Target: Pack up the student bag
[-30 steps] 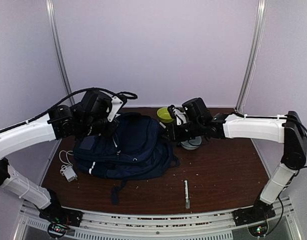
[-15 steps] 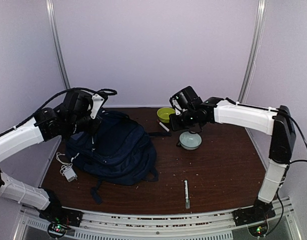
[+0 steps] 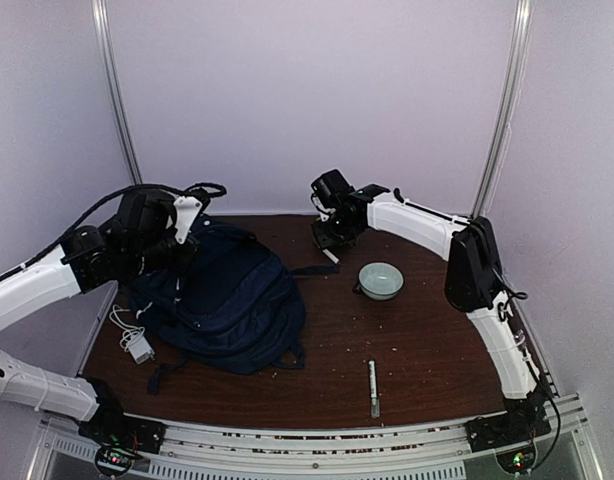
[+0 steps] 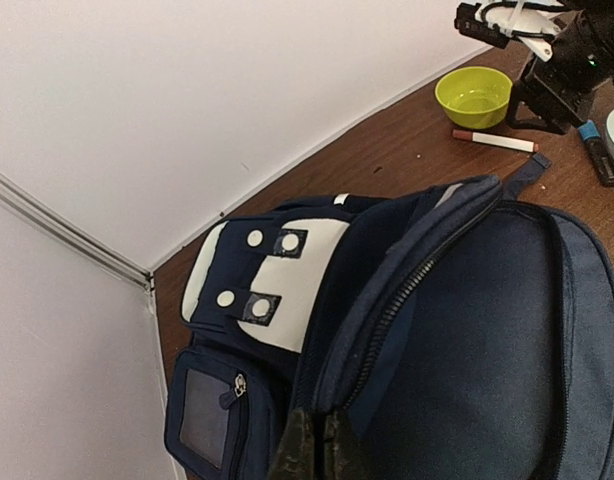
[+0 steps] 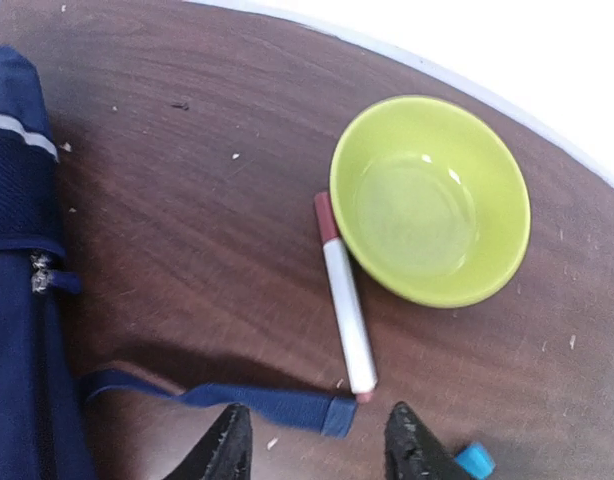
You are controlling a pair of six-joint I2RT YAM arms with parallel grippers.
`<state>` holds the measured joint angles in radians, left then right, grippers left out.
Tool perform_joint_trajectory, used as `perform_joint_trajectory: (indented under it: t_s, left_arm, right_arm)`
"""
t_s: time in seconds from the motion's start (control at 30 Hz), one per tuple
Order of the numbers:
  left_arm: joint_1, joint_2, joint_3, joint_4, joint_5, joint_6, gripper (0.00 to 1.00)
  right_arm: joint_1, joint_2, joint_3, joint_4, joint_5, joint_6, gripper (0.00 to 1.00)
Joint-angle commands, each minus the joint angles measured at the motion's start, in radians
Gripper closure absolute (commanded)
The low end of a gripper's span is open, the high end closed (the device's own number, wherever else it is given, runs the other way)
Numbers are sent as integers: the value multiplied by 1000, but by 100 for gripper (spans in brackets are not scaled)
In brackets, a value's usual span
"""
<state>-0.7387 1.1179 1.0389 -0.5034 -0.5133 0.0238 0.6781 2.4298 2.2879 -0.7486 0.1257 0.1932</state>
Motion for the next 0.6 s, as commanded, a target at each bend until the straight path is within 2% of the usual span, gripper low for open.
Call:
perform_joint_trajectory:
  t_s: [0.0, 0.03, 0.1, 0.13, 0.17, 0.23, 0.37, 0.57]
  left_arm:
    - [17, 39, 43, 129, 8, 23, 100]
    - [16, 49, 51, 129, 12, 27, 100]
    - [17, 68, 67, 129, 21, 37, 100]
    - [17, 77, 73, 129, 23, 43, 100]
    - [17, 88, 82, 130, 27, 50, 100]
    - [16, 112, 97, 132, 30, 63, 100]
    - [17, 149, 125, 133, 28, 81, 100]
    - [18, 188, 158, 119, 28, 83, 100]
  right_arm:
    - [-25, 91, 112, -115, -13, -49, 41]
    - [-29, 99, 110, -113, -14, -48, 34]
    - [-40, 117, 112, -115, -14, -40, 9]
    - [-45, 123, 111, -113, -18, -35, 7]
    - [-48, 130, 111, -113, -24, -32, 7]
    - [-52, 144, 112, -108, -48, -38, 14]
    - [-51, 156, 128, -109, -57, -48, 21]
    - [-53, 135, 87, -130, -25, -21, 26]
